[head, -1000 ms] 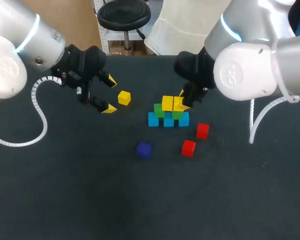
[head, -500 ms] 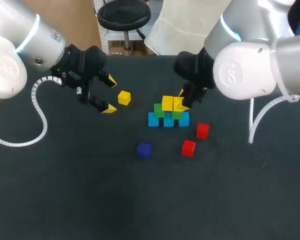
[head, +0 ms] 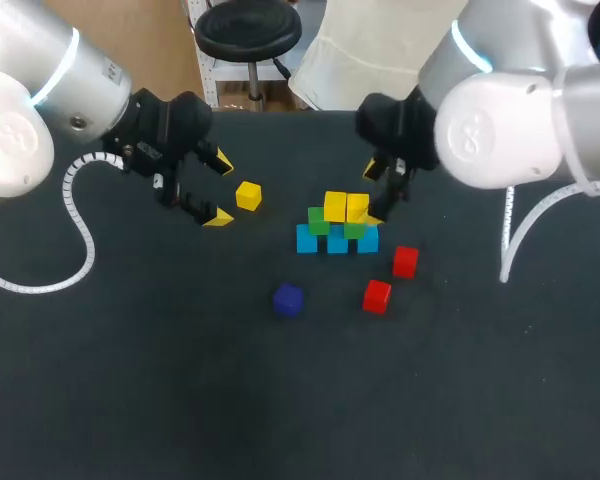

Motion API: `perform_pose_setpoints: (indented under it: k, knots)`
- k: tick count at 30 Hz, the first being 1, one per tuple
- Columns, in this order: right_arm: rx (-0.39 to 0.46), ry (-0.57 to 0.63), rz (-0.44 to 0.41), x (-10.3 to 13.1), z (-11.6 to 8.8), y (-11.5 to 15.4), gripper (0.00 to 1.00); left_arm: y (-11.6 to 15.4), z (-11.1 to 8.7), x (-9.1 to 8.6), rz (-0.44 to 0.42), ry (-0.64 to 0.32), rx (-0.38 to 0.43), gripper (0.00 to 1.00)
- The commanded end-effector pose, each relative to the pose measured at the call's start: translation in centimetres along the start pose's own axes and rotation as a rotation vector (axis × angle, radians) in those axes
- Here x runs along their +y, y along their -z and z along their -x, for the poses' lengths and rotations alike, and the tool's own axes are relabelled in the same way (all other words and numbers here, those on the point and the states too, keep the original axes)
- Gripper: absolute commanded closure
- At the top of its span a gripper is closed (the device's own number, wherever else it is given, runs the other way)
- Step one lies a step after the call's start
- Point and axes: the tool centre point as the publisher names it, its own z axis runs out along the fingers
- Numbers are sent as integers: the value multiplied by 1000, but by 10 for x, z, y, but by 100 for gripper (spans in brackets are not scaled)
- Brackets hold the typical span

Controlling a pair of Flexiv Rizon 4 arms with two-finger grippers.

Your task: Place the blue cubes, place green cubes on the blue cubes, place the yellow cubes on the green cubes, then place the red cubes on the yellow cubes, and place purple cube on the red cubes.

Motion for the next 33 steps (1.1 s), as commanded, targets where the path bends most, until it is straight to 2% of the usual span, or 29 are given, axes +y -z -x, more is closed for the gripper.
perform_pose_setpoints:
  k: [1, 4, 7, 11, 15, 25, 33]
  knots:
    - [-31, -21, -34, 6, -20, 24, 0, 0, -1, 0, -1, -3, -2, 0]
    - [-70, -39, -57, 4, -36, 39, 0, 0, -1, 0, -1, -3, -2, 0]
    - [-174, -32, -64, 2, -53, 57, 0, 0, -1, 0, -1, -3, -2, 0]
    - [-220, -48, -75, -1, -73, 70, 0, 0, -1, 0, -1, -3, -2, 0]
    - [-257, -68, -74, -1, -84, 73, 0, 0, -1, 0, -1, -3, -2, 0]
    - [-316, -52, -85, 1, -93, 71, 0, 0, -1, 0, -1, -3, -2, 0]
    - [-315, -37, -82, 4, -93, 71, 0, -1, 0, 4, -7, -22, 15, 0]
